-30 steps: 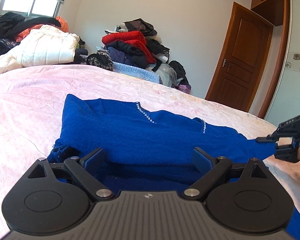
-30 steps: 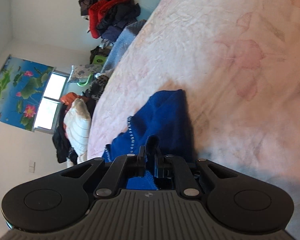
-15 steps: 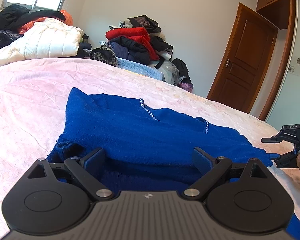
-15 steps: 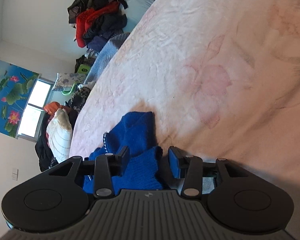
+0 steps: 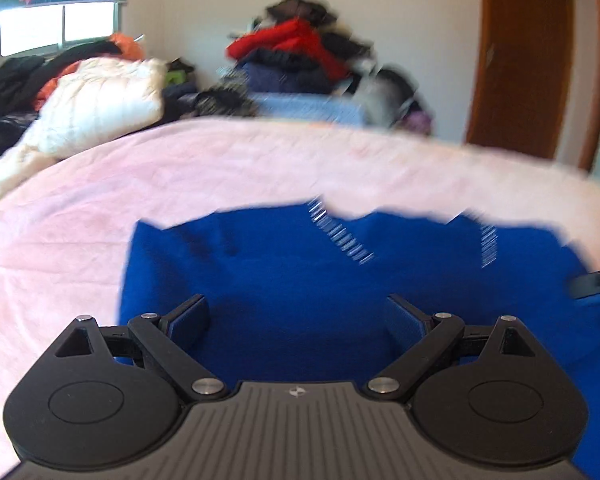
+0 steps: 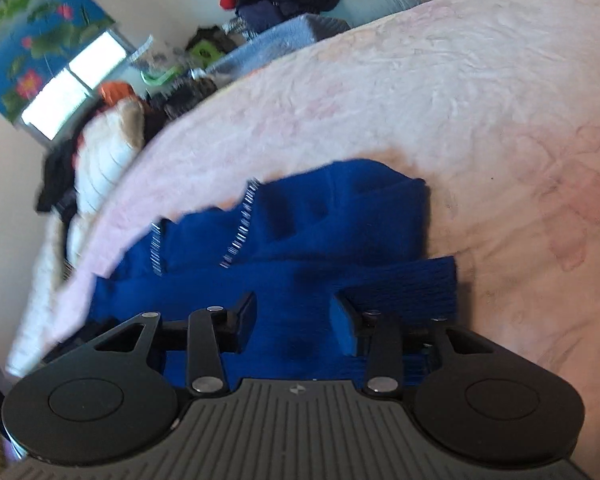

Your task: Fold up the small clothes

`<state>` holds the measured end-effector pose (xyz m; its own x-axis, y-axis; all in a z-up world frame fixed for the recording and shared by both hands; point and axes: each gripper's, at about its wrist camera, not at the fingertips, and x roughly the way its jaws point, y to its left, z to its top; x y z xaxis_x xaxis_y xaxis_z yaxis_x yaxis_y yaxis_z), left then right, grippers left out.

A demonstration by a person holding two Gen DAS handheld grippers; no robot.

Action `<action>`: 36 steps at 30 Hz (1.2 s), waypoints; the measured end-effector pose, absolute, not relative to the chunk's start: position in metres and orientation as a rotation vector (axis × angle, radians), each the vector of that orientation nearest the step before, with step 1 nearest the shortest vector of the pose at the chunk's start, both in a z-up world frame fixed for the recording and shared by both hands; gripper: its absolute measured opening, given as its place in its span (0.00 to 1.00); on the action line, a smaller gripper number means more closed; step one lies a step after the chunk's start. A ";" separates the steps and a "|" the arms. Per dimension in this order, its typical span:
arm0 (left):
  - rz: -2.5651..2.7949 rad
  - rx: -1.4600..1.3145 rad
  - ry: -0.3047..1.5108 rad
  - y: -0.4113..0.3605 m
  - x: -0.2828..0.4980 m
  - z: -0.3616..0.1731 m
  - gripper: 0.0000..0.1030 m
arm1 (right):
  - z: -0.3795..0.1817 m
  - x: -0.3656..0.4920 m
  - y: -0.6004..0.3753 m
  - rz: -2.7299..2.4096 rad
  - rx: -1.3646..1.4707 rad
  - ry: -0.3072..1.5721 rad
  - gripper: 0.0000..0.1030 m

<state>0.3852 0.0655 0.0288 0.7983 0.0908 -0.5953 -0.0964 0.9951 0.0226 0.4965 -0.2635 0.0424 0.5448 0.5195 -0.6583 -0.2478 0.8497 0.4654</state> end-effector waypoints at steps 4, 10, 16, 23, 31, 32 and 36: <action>0.057 -0.051 0.693 0.086 0.384 0.018 0.92 | 0.035 0.492 -0.284 0.496 0.448 0.888 0.32; 0.038 -0.047 0.668 0.083 0.376 0.037 0.92 | 0.072 0.505 -0.284 0.539 0.467 0.833 0.44; 0.028 -0.219 0.623 0.096 0.387 0.049 0.92 | 0.090 0.579 -0.242 0.525 0.170 0.868 0.56; 0.054 -0.188 0.627 0.087 0.394 0.019 0.95 | 0.061 0.625 -0.201 0.598 -0.105 0.995 0.43; 0.026 -0.204 0.620 0.090 0.392 0.017 0.99 | 0.074 0.632 -0.225 0.609 -0.012 0.934 0.07; 0.026 -0.205 0.618 0.090 0.392 0.017 0.99 | 0.074 0.635 -0.234 0.599 0.026 0.922 0.07; 0.025 -0.207 0.616 0.090 0.392 0.017 0.99 | 0.051 0.639 -0.250 0.581 0.101 0.954 0.06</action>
